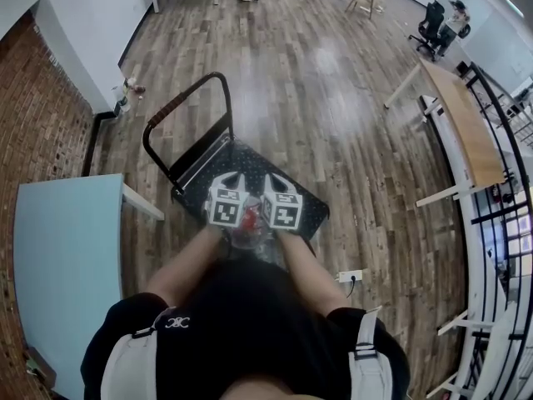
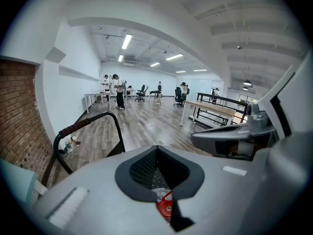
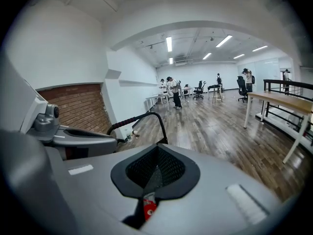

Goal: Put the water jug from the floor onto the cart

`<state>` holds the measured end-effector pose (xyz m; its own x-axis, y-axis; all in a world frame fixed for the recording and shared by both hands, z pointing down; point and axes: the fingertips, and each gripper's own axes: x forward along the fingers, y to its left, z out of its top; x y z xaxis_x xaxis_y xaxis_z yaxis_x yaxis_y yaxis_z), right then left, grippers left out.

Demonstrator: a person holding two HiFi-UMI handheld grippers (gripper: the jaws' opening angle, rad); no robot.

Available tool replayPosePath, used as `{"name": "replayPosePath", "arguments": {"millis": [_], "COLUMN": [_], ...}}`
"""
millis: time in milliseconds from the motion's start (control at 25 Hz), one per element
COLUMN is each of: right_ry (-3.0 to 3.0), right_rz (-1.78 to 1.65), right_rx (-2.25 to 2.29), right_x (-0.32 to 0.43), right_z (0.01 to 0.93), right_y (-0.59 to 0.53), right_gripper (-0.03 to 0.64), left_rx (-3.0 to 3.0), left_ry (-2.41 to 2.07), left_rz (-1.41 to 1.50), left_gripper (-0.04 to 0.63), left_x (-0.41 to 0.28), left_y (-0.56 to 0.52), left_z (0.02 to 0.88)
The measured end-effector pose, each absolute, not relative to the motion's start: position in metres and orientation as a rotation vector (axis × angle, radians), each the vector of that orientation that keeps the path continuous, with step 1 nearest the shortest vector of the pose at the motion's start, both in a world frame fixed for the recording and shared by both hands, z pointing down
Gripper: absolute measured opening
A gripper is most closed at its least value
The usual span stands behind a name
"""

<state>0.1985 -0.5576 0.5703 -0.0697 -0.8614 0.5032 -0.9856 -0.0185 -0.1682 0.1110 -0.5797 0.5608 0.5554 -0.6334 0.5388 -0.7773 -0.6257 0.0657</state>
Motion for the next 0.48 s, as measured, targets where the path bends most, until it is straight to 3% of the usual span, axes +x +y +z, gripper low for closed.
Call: {"name": "replayPosePath", "arguments": {"millis": [480], "right_ry": [-2.011], "right_rz": [0.775], "right_rx": [1.946], "right_x": [0.2094], "right_z": [0.5794], "right_y": [-0.5588], "right_gripper": [0.012], "left_rx": [2.467], "left_ry": [-1.187], "left_rz": [0.705], "left_gripper": [0.002], "left_x": [0.1103], "left_y": [-0.585], "left_z": [0.5643]}}
